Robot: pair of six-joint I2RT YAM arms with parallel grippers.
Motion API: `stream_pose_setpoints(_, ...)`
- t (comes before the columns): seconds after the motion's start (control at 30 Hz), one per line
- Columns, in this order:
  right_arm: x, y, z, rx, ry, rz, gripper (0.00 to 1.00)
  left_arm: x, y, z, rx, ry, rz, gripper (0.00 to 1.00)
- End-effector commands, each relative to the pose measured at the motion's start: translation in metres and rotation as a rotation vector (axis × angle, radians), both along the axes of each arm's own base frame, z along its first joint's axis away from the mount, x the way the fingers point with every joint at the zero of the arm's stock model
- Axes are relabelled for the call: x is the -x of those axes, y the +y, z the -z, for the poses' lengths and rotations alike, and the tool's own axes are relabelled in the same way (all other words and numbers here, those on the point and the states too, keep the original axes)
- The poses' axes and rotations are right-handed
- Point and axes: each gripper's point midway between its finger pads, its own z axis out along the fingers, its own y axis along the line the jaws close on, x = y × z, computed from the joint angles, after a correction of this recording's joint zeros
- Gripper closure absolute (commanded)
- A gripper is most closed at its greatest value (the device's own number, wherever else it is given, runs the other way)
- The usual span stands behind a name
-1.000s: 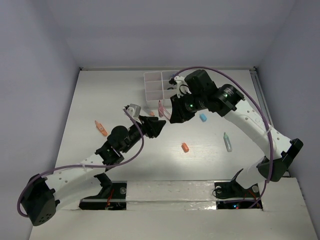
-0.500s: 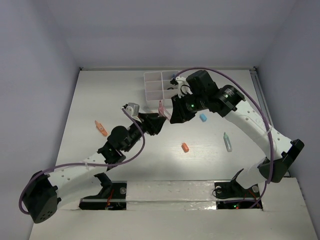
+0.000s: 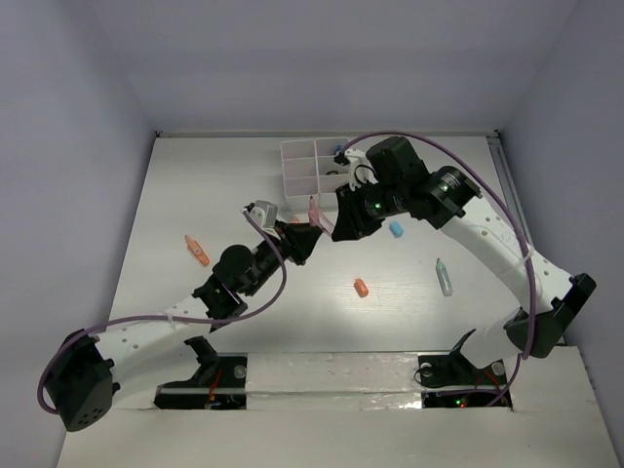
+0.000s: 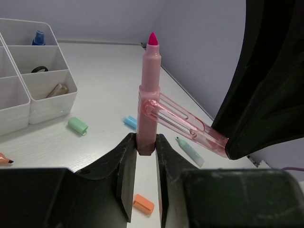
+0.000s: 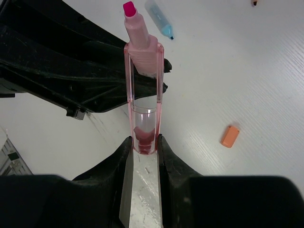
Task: Sort the stationery into containers
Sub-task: Close the pen cap on the pen.
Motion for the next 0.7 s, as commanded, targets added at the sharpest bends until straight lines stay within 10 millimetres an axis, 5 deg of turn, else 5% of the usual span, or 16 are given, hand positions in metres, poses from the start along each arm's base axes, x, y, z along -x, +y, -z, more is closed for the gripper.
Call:
stream_pose_setpoints(0.0, 0.000, -0.001, -0.018, -0.065, -0.046, -0.001, 1.00, 0.000, 0.008, -0.047, 0.087, -0.078, -0.031, 0.89)
stream_pose_setpoints(0.33, -0.006, -0.008, -0.028, -0.052, -0.074, 0.038, 1.00, 0.002, 0.018, -0.025, 0.031, -0.033, -0.059, 1.00)
stream_pose_setpoints(0.67, -0.037, -0.024, -0.071, -0.047, -0.248, 0.168, 1.00, 0.017, 0.010, -0.003, -0.069, -0.030, 0.037, 1.00)
